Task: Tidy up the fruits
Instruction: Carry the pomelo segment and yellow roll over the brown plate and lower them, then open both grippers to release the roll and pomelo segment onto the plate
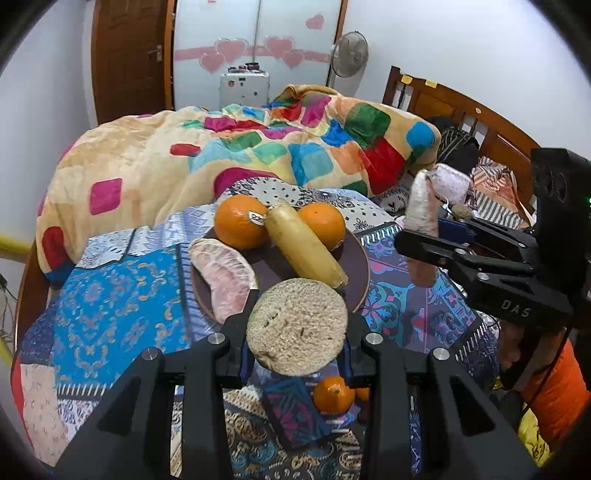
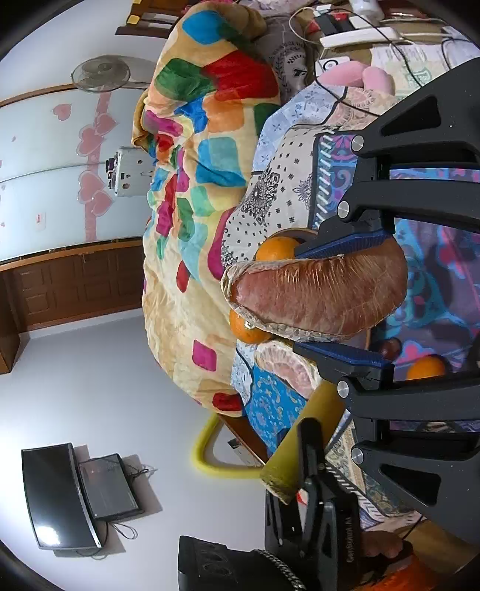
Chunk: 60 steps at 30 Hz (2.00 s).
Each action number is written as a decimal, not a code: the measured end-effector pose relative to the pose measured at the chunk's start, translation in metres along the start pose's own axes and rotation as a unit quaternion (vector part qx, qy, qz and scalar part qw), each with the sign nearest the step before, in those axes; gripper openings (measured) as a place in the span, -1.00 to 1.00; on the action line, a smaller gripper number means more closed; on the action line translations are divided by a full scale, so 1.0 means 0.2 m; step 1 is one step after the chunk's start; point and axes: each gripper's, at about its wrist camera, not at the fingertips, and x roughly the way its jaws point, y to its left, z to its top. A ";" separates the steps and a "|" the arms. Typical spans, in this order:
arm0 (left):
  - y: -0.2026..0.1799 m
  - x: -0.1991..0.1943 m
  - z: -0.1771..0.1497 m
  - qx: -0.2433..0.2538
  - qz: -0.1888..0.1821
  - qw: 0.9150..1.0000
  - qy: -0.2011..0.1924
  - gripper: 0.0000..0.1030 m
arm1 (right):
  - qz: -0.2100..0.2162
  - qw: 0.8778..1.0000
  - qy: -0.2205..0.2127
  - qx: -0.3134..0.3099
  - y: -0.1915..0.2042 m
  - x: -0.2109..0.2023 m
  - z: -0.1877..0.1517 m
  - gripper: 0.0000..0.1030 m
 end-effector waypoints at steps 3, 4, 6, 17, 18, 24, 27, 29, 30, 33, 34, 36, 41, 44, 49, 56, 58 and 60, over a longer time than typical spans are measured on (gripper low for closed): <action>0.00 0.06 0.02 0.001 0.001 1.000 0.012 -0.32 | 0.001 1.000 0.005 0.006 -0.01 0.05 0.01 -0.22; 0.01 0.08 0.03 -0.001 0.000 1.000 0.015 -0.32 | 0.001 1.000 0.007 0.007 -0.02 0.07 0.02 -0.22; 0.02 0.13 0.05 -0.004 -0.002 1.000 0.025 -0.32 | 0.002 1.000 0.009 0.009 -0.03 0.10 0.03 -0.30; 0.10 0.28 0.11 -0.029 -0.005 0.999 0.037 -0.31 | 0.007 1.000 0.025 0.009 -0.05 0.22 0.05 -0.41; 0.10 0.29 0.12 -0.030 -0.005 0.999 0.038 -0.31 | 0.009 1.000 0.027 0.012 -0.06 0.23 0.04 -0.41; 0.08 0.37 0.19 -0.023 0.026 0.999 0.035 -0.30 | 0.008 0.999 0.028 0.018 -0.09 0.23 0.05 -0.41; 0.08 0.39 0.21 -0.024 0.036 0.998 0.035 -0.21 | 0.009 0.999 0.026 0.019 -0.09 0.22 0.04 -0.41; 0.10 0.40 0.21 -0.034 0.031 0.998 0.035 0.00 | 0.011 0.999 0.028 0.018 -0.10 0.22 0.04 -0.41; 0.11 0.39 0.21 -0.040 0.028 0.998 0.031 0.10 | 0.011 0.999 0.029 0.019 -0.10 0.22 0.04 -0.41; 0.11 0.39 0.19 -0.038 0.035 0.998 0.027 0.11 | 0.010 0.999 0.031 0.017 -0.10 0.21 0.04 -0.41; 0.11 0.38 0.19 -0.038 0.036 0.998 0.026 0.11 | 0.007 0.999 0.032 0.015 -0.10 0.21 0.03 -0.41; 0.11 0.38 0.18 -0.039 0.041 0.998 0.025 0.11 | 0.003 0.999 0.032 0.011 -0.09 0.20 0.03 -0.41; 0.13 0.34 0.19 -0.052 0.040 0.998 0.024 0.14 | 0.006 0.999 0.031 0.007 -0.06 0.14 0.01 -0.39; 0.13 0.31 0.18 -0.053 0.036 0.997 0.030 0.27 | 0.003 1.000 0.029 0.000 -0.03 0.10 0.00 -0.32; 0.12 0.31 0.13 -0.045 0.044 0.997 0.047 0.42 | -0.002 1.000 0.025 -0.015 0.02 0.05 -0.02 -0.29; 0.14 0.32 0.08 -0.040 0.040 0.997 0.059 0.50 | 0.001 1.000 0.024 -0.020 0.03 0.02 -0.04 -0.27; 0.13 0.32 0.06 -0.034 0.038 0.996 0.068 0.51 | 0.001 0.999 0.026 -0.018 0.03 0.02 -0.04 -0.27; 0.14 0.31 0.04 -0.031 0.037 0.996 0.074 0.51 | 0.000 0.999 0.028 -0.017 0.03 0.02 -0.05 -0.27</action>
